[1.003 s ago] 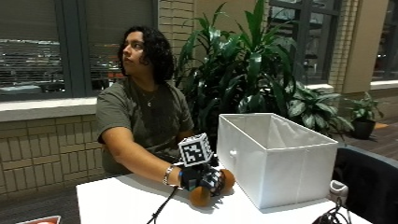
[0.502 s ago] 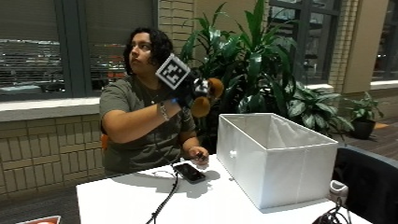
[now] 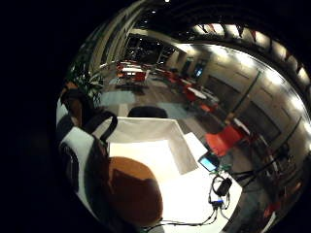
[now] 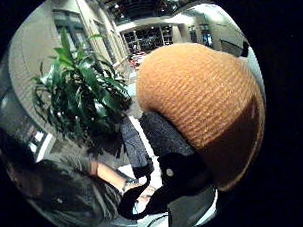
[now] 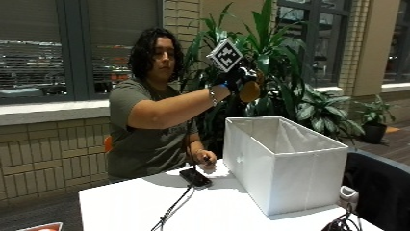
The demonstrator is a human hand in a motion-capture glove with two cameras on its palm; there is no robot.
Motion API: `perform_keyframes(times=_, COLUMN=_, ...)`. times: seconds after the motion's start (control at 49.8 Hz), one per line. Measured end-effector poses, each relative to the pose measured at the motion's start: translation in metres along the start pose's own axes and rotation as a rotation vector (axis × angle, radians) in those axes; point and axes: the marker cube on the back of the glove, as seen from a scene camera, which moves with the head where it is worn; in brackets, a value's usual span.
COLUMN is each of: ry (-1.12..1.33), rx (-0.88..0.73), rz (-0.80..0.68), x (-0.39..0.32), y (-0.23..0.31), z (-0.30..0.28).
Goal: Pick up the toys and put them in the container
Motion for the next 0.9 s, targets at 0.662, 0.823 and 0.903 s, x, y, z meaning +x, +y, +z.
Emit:
perform_keyframes(times=0.662, ry=0.001, rx=-0.376, rz=0.122, x=0.055, y=0.144, z=-0.052)
perform_keyframes(times=0.823, ry=0.139, rx=-0.449, rz=0.186, x=0.063, y=0.234, z=-0.057)
perform_keyframes(times=0.903, ry=0.085, rx=-0.473, rz=0.247, x=0.053, y=0.266, z=-0.061)
